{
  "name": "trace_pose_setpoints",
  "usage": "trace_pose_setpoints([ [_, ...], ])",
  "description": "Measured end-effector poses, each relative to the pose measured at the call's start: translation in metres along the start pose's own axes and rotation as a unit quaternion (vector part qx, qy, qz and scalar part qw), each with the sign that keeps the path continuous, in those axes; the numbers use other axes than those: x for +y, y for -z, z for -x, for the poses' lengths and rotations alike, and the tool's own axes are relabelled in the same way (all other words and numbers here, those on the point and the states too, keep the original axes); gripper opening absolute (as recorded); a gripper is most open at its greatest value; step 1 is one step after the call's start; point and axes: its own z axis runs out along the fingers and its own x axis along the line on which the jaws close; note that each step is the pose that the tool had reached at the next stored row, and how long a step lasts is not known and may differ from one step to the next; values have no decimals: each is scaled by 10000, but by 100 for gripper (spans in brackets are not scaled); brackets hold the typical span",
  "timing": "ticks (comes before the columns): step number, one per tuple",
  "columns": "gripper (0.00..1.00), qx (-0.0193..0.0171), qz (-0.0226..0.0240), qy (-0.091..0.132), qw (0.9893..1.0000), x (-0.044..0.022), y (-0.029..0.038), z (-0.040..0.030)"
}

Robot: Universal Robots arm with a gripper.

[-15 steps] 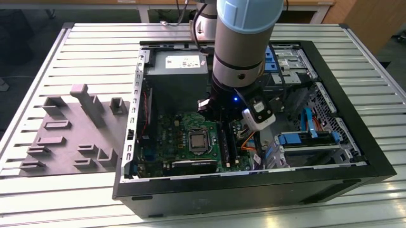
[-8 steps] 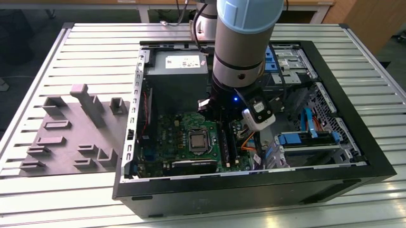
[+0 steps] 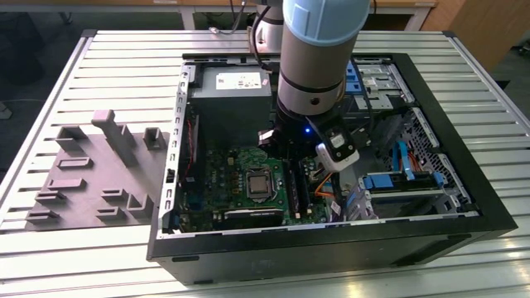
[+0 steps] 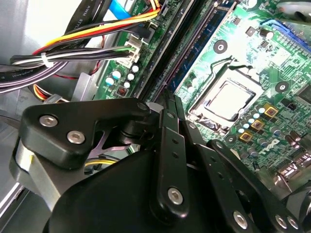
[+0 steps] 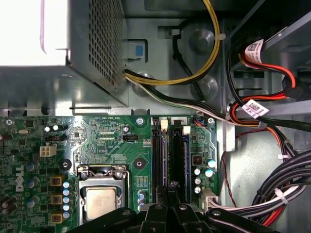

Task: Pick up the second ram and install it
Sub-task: 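Insert the second ram into the second slot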

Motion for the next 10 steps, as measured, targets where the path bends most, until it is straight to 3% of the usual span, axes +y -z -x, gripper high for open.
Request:
trace_pose_setpoints([
  [10, 12, 0, 0, 0, 10000, -1, -19, -1],
])
